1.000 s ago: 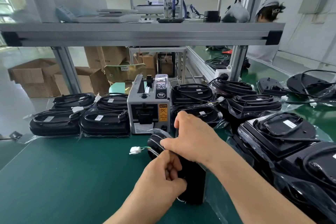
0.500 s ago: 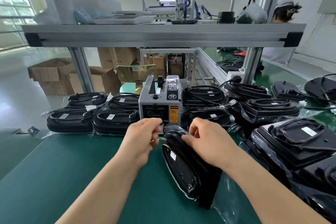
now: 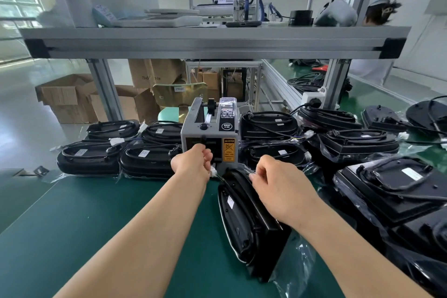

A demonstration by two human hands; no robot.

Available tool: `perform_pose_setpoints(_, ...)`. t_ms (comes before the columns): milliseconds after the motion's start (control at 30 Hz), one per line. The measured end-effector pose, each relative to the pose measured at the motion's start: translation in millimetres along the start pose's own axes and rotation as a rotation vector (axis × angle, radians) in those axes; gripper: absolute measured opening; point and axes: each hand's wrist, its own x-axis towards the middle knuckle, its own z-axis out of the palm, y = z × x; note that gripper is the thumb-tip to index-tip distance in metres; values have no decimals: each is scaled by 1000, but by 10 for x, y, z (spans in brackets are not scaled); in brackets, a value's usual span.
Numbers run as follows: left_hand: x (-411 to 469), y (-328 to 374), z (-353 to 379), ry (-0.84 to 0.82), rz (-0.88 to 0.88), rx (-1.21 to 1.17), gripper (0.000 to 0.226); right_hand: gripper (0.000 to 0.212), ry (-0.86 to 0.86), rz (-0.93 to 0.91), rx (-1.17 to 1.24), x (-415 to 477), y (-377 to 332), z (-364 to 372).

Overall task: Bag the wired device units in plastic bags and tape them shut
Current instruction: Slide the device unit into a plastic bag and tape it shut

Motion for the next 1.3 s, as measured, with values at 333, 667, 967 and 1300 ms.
perform_pose_setpoints(333,-518,77,-447,-721,168,453,29,21,31,52,162,-46,0,55)
perform_pose_setpoints(667,-702,37,-386,-648,326,720,17,25,28,76,223,-94,-72,104)
perform_pose_setpoints(967,-660,-40,-413,-603,324,656,10,26,42,80,203,-87,-88,137)
perform_pose_setpoints(1300,-641,-65,-438,-582,371,644,9,25,53,71,185,-98,-106,158)
